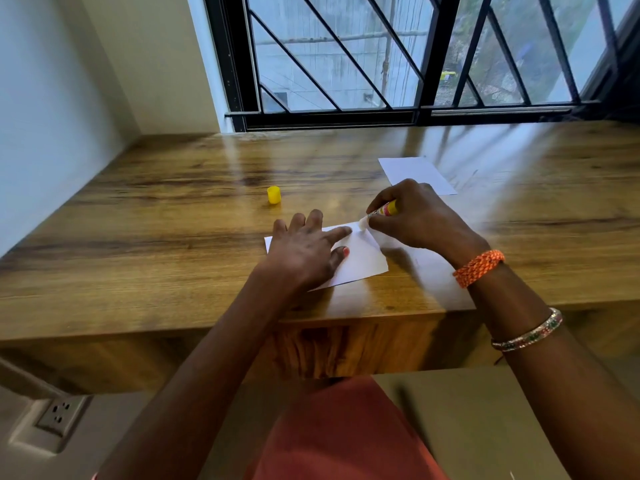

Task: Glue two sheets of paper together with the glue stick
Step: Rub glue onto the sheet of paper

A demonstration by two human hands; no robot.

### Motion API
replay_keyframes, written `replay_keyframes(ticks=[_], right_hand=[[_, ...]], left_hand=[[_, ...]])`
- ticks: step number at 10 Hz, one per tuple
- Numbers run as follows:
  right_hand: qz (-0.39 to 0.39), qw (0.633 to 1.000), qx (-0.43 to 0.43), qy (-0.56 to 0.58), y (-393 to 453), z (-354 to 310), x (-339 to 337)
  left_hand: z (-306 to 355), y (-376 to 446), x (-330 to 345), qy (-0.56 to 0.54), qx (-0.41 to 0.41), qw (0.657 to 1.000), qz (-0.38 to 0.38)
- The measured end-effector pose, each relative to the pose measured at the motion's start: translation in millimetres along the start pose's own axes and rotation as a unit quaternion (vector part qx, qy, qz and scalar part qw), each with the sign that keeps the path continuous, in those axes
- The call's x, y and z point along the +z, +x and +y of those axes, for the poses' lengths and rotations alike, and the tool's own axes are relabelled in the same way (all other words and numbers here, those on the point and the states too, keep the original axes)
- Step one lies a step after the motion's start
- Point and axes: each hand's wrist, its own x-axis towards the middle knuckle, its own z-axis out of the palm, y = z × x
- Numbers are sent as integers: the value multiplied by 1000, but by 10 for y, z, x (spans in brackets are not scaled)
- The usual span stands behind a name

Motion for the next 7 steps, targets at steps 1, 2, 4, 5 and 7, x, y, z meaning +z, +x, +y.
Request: replay_keyframes(ticks=[1, 2, 4, 5, 7], right_hand=[[-8, 1000, -3, -11, -29, -38, -24], [-23, 1000, 0, -16, -75, -73, -65], [-54, 996, 5, -71, -163, -160, -138], [-62, 993, 7, -97, -197, -211, -165], [-125, 984, 33, -121, -215, -305, -256]], left_hand=[[-5, 9, -6, -11, -2, 1000, 3], [-2, 13, -10, -19, -5, 1000, -3], [7, 8, -8, -21, -7, 1000, -3], [1, 6, -5, -23, -6, 1000, 1], [-8, 0, 1, -24, -1, 1000, 4]])
